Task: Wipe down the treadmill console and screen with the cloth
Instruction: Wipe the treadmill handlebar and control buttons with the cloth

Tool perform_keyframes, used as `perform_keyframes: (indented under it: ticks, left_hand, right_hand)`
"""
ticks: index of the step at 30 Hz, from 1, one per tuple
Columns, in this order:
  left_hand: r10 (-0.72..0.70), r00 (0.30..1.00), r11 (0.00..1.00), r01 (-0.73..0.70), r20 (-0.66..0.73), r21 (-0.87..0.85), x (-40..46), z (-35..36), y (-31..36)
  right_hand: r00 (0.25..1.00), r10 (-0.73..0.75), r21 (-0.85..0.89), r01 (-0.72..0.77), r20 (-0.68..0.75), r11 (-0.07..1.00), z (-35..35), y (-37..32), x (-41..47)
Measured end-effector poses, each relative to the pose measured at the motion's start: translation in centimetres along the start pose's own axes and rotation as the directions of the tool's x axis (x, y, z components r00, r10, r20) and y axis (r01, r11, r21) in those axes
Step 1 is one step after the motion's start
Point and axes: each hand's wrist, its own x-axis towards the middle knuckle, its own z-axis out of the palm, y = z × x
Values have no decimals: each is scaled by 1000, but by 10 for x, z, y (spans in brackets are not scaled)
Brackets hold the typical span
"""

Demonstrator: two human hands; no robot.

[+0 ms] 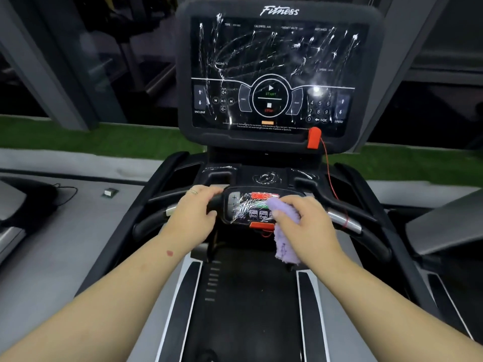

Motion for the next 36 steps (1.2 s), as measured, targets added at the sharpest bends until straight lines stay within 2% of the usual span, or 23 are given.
perform_keyframes:
  ticks: [4,6,11,14,18,21,23,25,29,31,34,36]
  left_hand:
    - [74,996,967,-86,59,240,28,7,-22]
    - [110,990,945,-130,84,299,37,6,-28]
    - [184,978,918,-208,103,338,47,1,-32]
    - [181,979,900,-202,91,387,48,1,-32]
    - [172,982,889,-190,80,417,48,1,-31]
    - [171,981,887,-195,94,420,48,-1,-31]
    - [172,980,884,-199,100,423,49,-2,-30]
    - [166,981,883,-195,103,427,49,-4,-28]
    - [158,981,879,-191,112,436,46,-6,-26]
    - [156,980,881,-193,119,431,47,-7,-25]
    - [155,979,870,-200,135,451,49,-8,-23]
    - [149,978,863,-201,146,463,50,-9,-22]
  right_hand:
    - [996,24,20,-23,-86,1000,14,-7,13]
    - [991,46,9,-46,-123,999,24,-9,20]
    - [980,100,-55,-111,-172,992,43,-11,31]
    - [970,145,-84,-164,-197,983,55,-10,37]
    - [975,158,-152,-182,-157,971,76,-19,46]
    - [979,154,-96,-168,-130,981,76,-22,49]
    - [964,177,-28,-187,-200,982,66,-15,53]
    - [952,183,-30,-197,-246,980,61,-9,56]
    - [980,159,-161,-177,-117,971,79,-16,57]
    - [984,163,-172,-174,-78,970,78,-23,59]
    - [966,186,-59,-200,-181,978,61,-21,62]
    - [967,176,-88,-195,-183,977,62,-20,60]
